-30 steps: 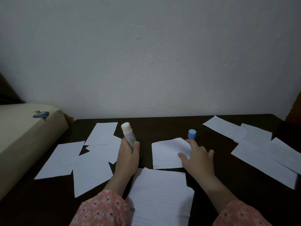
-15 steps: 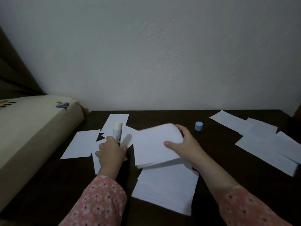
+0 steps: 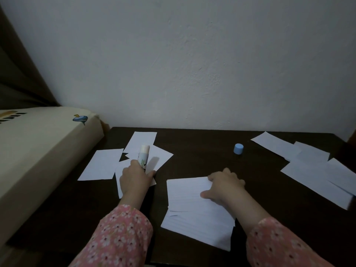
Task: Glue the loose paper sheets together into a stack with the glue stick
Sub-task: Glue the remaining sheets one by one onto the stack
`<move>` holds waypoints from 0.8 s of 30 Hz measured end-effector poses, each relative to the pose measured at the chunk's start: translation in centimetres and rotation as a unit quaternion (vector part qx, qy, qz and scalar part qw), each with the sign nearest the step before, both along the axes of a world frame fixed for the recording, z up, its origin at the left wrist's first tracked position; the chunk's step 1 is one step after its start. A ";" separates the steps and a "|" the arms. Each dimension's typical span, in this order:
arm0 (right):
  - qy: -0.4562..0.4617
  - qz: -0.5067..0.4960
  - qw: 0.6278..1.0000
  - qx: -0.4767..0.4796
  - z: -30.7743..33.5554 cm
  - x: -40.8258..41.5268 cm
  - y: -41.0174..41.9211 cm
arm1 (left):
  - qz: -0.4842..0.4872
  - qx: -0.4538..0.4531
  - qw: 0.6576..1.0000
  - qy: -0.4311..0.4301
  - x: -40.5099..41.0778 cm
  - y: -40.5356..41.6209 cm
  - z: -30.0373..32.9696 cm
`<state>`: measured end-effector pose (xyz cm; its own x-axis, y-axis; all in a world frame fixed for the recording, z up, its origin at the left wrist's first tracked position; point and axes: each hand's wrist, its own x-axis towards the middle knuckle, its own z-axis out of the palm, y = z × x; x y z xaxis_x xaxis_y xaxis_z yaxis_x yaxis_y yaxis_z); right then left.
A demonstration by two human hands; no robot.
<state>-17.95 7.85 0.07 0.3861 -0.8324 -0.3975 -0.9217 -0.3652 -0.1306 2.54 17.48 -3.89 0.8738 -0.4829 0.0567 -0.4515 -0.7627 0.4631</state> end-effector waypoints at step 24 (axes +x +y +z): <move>-0.145 0.186 0.970 -0.051 0.2 14.2 0.7 | -0.014 -0.057 0.998 0.029 5.2 4.1 0.3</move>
